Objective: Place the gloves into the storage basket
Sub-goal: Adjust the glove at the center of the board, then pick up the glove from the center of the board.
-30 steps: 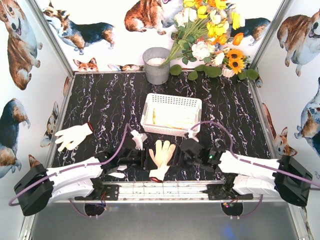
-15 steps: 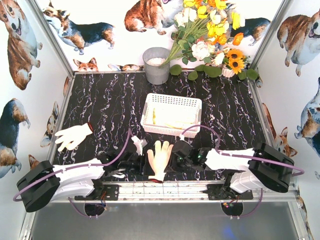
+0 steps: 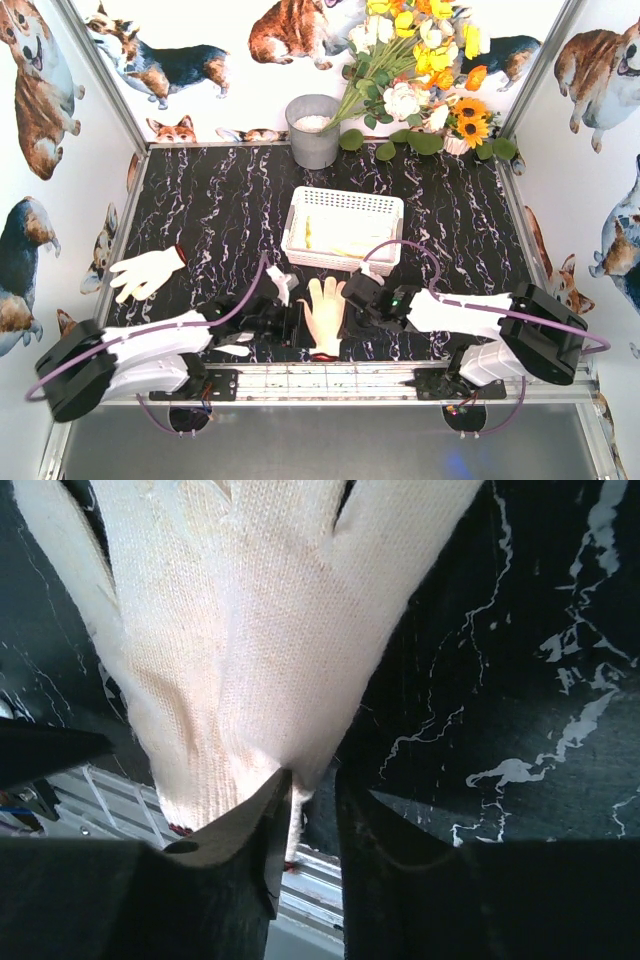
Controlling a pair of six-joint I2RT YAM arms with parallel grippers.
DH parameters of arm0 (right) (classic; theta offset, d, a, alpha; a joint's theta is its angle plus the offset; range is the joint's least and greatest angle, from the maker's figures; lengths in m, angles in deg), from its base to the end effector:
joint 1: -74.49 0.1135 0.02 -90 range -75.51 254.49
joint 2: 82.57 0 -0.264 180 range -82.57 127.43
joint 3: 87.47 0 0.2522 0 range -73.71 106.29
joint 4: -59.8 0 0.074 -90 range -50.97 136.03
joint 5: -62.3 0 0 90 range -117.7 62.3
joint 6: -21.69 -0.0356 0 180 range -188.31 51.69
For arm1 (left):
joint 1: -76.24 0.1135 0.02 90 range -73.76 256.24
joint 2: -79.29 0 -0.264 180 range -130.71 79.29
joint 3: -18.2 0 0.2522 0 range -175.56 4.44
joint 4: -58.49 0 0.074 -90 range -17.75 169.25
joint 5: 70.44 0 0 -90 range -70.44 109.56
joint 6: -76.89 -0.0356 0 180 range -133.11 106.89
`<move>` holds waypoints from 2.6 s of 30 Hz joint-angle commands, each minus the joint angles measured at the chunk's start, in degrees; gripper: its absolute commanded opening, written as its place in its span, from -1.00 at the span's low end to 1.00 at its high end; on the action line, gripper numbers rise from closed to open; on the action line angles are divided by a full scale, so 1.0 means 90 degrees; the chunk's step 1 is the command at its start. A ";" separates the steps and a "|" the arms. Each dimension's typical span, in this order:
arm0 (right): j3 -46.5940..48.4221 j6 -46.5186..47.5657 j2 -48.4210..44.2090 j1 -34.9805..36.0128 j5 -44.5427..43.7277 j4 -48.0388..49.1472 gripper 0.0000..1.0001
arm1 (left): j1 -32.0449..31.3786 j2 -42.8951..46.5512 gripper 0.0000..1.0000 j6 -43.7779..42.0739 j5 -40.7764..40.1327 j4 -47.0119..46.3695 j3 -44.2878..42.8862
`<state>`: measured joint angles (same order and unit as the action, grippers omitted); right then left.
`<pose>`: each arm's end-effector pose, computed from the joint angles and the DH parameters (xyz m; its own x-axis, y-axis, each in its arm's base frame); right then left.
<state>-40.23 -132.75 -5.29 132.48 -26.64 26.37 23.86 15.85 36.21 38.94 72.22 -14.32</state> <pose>0.1209 0.1947 0.1467 -0.9734 0.1445 -0.1778 0.0602 0.9101 0.4101 0.1096 -0.1615 0.1444 -0.9556 0.0680 -0.2869 0.2556 0.6756 -0.6915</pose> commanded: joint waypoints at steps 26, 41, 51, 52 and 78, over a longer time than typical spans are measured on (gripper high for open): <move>0.2179 0.3096 -0.2647 -0.1897 -0.2013 -0.2343 0.52 | 0.6738 0.0213 0.44 -0.2391 -0.3849 0.2991 -0.2379; 0.2574 0.1246 -0.3579 -0.2606 -0.3008 -0.4903 0.46 | 0.7472 -0.2476 0.19 -0.2984 -0.3450 0.2900 -0.3833; 0.2551 0.0262 -0.4379 -0.2606 -0.2640 -0.5536 0.36 | 0.7695 -0.3415 -0.03 -0.3356 -0.2776 0.2760 -0.4361; 0.2585 0.0298 -0.4351 -0.2606 -0.2630 -0.5540 0.36 | 0.7695 -0.3612 -0.04 -0.3365 -0.2670 0.2705 -0.4382; 0.3165 0.1972 -0.2798 -0.2606 -0.2366 -0.5394 0.29 | 0.7646 -0.3383 -1.00 -0.3064 -0.2462 0.3718 -0.4549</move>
<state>-13.37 -118.46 -29.47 109.12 -48.59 -24.44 92.57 -21.33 5.31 15.09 101.31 -57.42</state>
